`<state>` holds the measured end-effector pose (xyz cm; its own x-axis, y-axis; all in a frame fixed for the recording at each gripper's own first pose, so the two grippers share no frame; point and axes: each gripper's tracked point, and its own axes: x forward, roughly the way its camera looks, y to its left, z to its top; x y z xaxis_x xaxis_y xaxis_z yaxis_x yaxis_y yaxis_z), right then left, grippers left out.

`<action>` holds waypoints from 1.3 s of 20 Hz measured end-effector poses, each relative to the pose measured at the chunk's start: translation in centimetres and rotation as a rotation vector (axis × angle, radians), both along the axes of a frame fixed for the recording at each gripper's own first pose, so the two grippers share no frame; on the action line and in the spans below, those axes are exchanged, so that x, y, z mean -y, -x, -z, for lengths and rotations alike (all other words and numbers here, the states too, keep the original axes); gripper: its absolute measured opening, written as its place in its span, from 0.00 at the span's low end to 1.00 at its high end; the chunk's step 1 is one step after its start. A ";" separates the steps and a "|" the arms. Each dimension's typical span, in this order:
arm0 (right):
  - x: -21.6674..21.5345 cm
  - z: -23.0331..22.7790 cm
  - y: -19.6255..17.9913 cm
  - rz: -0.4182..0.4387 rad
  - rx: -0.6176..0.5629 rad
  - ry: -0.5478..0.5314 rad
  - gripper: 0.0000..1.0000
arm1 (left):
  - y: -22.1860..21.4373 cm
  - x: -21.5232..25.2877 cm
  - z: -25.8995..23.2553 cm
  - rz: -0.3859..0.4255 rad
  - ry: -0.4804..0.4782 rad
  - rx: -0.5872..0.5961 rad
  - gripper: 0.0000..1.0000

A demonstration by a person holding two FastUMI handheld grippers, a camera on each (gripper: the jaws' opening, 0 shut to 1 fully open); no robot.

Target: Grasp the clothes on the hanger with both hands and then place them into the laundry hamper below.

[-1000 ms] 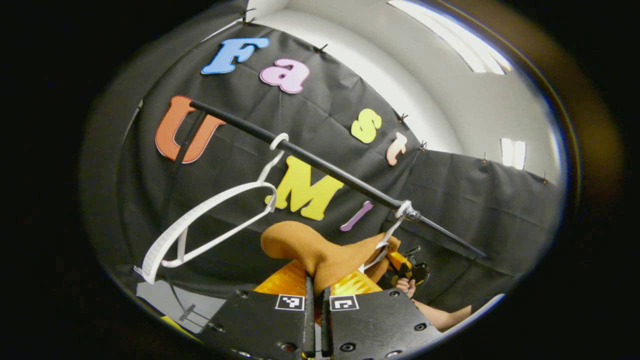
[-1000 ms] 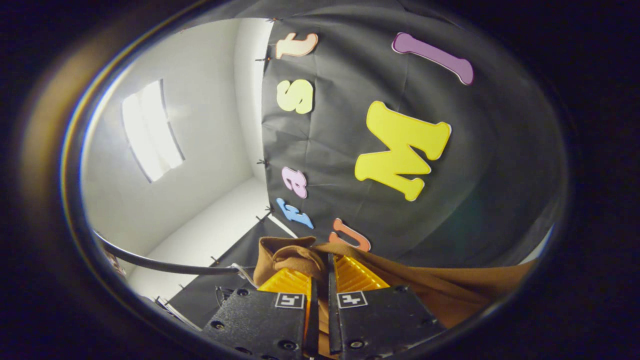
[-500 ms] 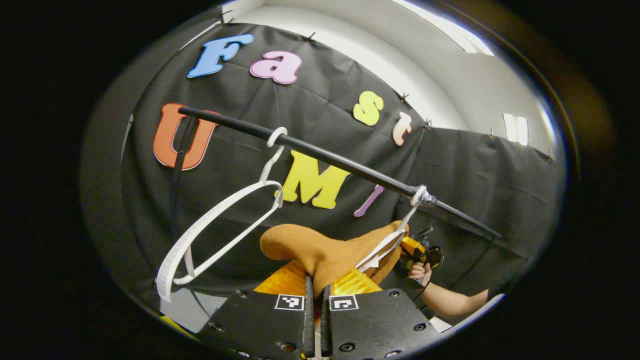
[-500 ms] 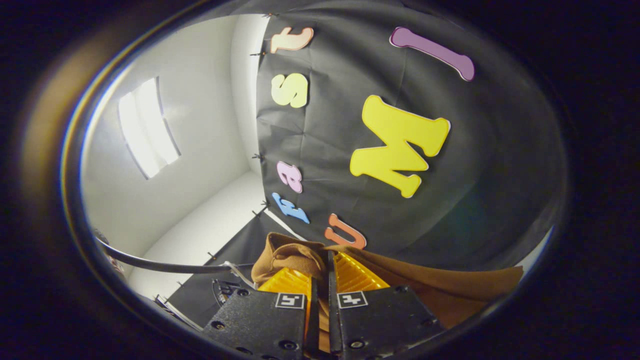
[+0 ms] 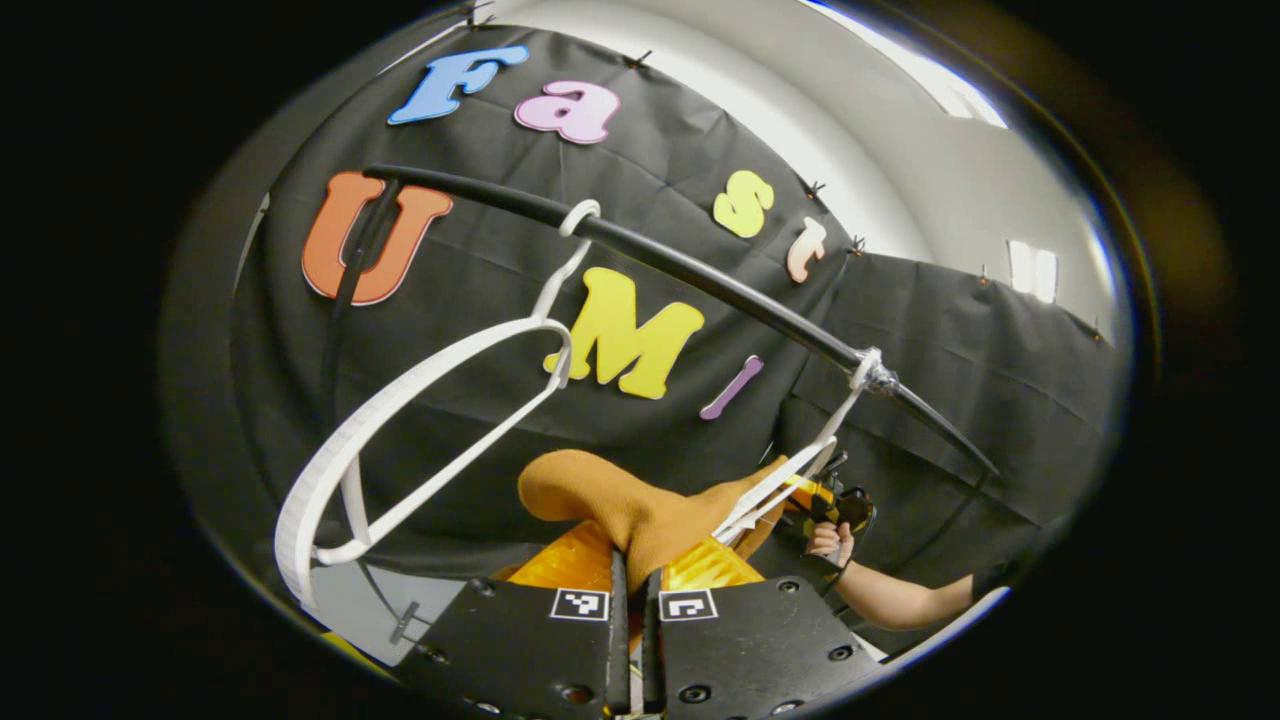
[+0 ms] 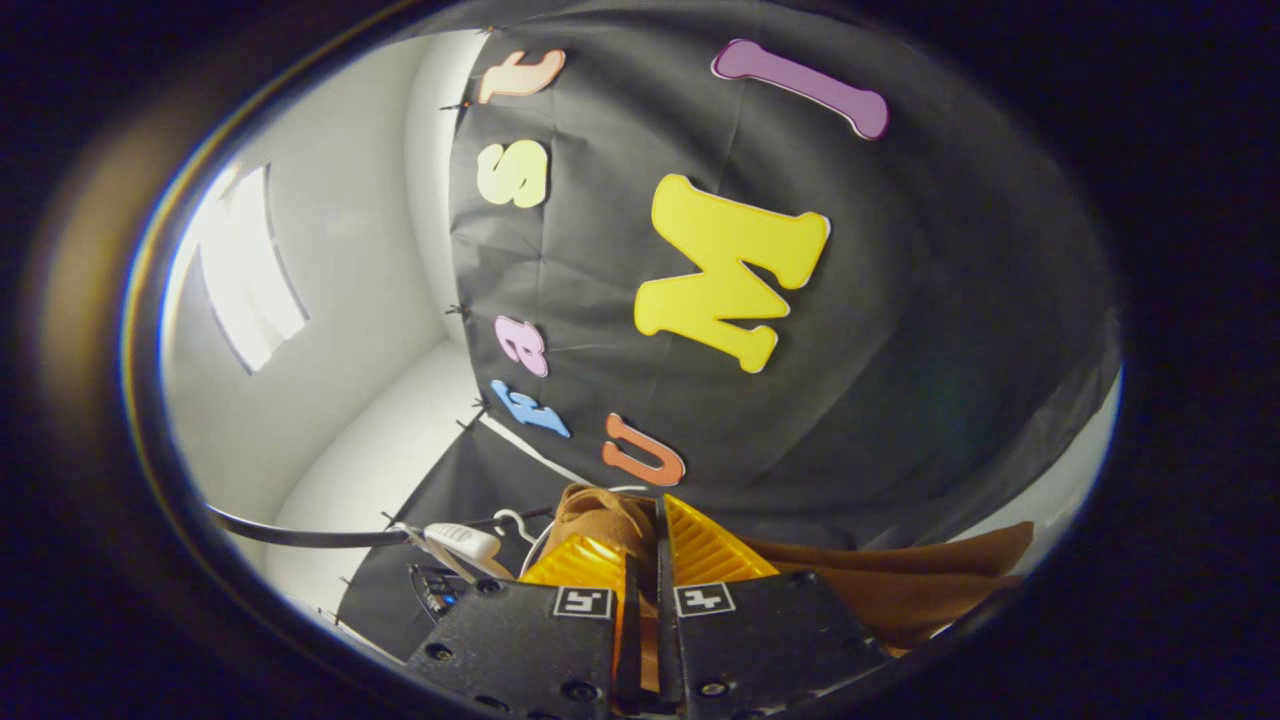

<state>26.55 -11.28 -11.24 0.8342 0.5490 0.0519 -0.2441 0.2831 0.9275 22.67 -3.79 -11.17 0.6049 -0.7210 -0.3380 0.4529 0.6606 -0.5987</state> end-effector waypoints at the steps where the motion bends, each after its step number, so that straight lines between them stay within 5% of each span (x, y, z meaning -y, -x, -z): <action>1: -0.4 0.5 0.2 -0.014 -0.013 0.019 0.10 | -0.1 -0.5 0.5 -0.013 0.006 -0.009 0.10; 12: -2.1 3.5 4.3 -0.050 -0.110 0.067 0.10 | 3.7 -2.4 5.2 -0.067 0.040 -0.128 0.04; 26: -4.5 6.7 10.8 -0.037 -0.192 0.014 0.08 | 11.8 -0.2 6.5 -0.068 0.111 -0.125 0.05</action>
